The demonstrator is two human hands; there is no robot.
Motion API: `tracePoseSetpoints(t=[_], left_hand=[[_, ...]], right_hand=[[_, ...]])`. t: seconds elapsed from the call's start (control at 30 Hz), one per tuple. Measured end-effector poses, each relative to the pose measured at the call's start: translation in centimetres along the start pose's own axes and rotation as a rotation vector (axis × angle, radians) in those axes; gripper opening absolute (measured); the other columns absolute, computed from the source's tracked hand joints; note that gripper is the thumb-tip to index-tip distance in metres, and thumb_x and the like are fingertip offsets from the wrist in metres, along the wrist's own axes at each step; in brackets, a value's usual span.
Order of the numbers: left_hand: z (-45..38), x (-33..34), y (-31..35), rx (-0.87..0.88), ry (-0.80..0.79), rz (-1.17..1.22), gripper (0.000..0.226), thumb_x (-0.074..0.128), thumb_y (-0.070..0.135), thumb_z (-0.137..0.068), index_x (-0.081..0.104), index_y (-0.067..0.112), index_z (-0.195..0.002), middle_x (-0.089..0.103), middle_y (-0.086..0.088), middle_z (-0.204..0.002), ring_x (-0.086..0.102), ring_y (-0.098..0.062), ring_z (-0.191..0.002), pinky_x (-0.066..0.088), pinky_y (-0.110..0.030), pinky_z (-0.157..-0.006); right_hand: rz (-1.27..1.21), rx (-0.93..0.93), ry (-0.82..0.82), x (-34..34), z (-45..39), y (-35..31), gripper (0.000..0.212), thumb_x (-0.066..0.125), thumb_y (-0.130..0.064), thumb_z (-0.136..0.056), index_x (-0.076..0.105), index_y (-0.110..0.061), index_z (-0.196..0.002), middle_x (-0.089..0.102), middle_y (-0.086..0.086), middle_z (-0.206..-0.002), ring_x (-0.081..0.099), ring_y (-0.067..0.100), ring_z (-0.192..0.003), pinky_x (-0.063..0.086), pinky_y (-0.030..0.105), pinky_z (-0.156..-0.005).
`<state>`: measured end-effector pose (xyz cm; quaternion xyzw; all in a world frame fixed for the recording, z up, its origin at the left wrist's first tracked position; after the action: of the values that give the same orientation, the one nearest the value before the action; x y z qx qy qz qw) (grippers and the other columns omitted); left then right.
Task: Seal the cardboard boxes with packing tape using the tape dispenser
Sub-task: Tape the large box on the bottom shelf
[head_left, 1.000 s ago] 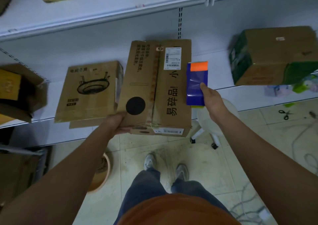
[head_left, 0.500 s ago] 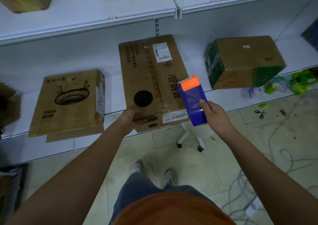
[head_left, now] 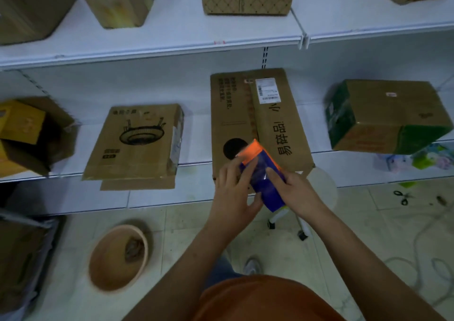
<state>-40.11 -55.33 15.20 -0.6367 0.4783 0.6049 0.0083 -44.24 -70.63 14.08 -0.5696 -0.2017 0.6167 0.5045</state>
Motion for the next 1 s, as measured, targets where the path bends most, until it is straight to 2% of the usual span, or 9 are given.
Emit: tracePoseSetpoints(t=[0.1,0.2,0.4,0.57,0.7,0.77,0.87,0.93,1.0], left_hand=[[1.0,-0.6,-0.5,-0.035,0.08,0.025,0.065,0.066,0.017,-0.088,0.043,0.025,-0.147,0.038,-0.001,-0.146,0.039,-0.022,-0.131,0.047,-0.04,-0.102],[1.4,-1.2,-1.2,-0.032,0.126,-0.081,0.057,0.065,0.016,-0.088,0.05,0.024,-0.142,0.047,-0.002,-0.138,0.045,-0.02,-0.123,0.047,-0.035,-0.097],[1.5,-2.2,-1.5,0.04,0.185,-0.156,0.016,0.061,0.023,-0.091,0.07,0.018,-0.104,0.064,0.002,-0.104,0.057,-0.018,-0.09,0.052,-0.035,-0.07],[1.7,-5.1,-5.1,-0.264,0.282,0.236,0.015,0.069,0.019,-0.092,0.075,0.022,-0.104,0.065,0.01,-0.099,0.061,-0.003,-0.087,0.051,-0.012,-0.07],[3.0,-6.6,-11.0,-0.595,0.38,0.429,0.019,0.07,0.017,-0.092,0.072,0.028,-0.107,0.07,0.014,-0.097,0.064,0.009,-0.088,0.046,-0.003,-0.073],[3.2,-6.3,-13.4,-0.697,0.287,0.475,0.02,0.069,0.02,-0.093,0.073,0.027,-0.11,0.071,0.015,-0.1,0.064,0.011,-0.09,0.047,-0.003,-0.077],[3.2,-5.6,-15.3,-0.811,0.229,0.65,0.022,0.07,0.015,-0.092,0.074,0.018,-0.113,0.074,0.005,-0.101,0.068,0.005,-0.084,0.053,-0.012,-0.079],[3.1,-4.9,-16.2,-0.869,0.21,0.747,0.025,0.072,0.015,-0.09,0.074,0.016,-0.115,0.076,0.001,-0.1,0.07,0.0,-0.084,0.055,-0.016,-0.081],[3.3,-3.9,-17.2,-0.933,0.19,0.838,0.028,0.073,0.014,-0.089,0.072,0.019,-0.117,0.076,0.0,-0.096,0.071,-0.005,-0.085,0.055,-0.016,-0.079]], right_hand=[[0.036,0.002,-0.046,0.9,0.4,-0.3,0.059,0.037,-0.065,-0.092,0.065,-0.013,-0.09,0.067,0.005,-0.07,0.065,0.019,-0.065,0.047,0.032,-0.061],[0.054,0.005,-0.095,1.7,0.7,-0.5,0.056,0.037,-0.063,-0.093,0.063,-0.014,-0.085,0.066,0.005,-0.07,0.064,0.02,-0.065,0.046,0.032,-0.061],[0.185,-0.022,-0.157,3.4,0.6,-1.6,0.07,0.027,-0.078,-0.082,0.054,-0.014,-0.071,0.062,0.007,-0.065,0.062,0.023,-0.06,0.043,0.034,-0.058],[0.279,0.044,-0.195,3.5,0.1,-1.7,0.067,0.028,-0.078,-0.078,0.051,-0.016,-0.065,0.061,0.005,-0.062,0.061,0.019,-0.058,0.043,0.031,-0.058],[0.345,0.065,-0.248,2.5,-0.7,-2.1,0.056,0.05,-0.072,-0.076,0.062,-0.017,-0.077,0.066,-0.001,-0.069,0.064,0.014,-0.064,0.043,0.023,-0.058],[0.386,0.076,-0.272,2.0,-1.3,-2.3,0.049,0.058,-0.067,-0.078,0.061,-0.018,-0.074,0.064,-0.004,-0.065,0.061,0.008,-0.058,0.039,0.02,-0.055],[0.452,0.111,-0.313,1.4,-2.2,-3.1,0.044,0.063,-0.062,-0.081,0.054,-0.022,-0.066,0.057,-0.006,-0.056,0.052,0.004,-0.049,0.035,0.019,-0.051],[0.503,0.103,-0.331,1.1,-2.9,-3.7,0.039,0.064,-0.062,-0.081,0.057,-0.025,-0.069,0.061,-0.006,-0.06,0.056,0.007,-0.055,0.036,0.021,-0.053],[0.554,0.078,-0.343,1.0,-3.9,-3.9,0.045,0.06,-0.07,-0.075,0.064,-0.026,-0.08,0.067,-0.003,-0.072,0.062,0.012,-0.067,0.046,0.027,-0.059]])
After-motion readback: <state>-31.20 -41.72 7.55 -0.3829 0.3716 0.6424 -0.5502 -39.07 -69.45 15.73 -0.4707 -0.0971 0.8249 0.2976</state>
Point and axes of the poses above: each hand's wrist, its own z-axis away from the middle knuckle, its own x-axis out of the palm, y = z × x, the point moved 5 cm from there along -z, towards the middle knuckle
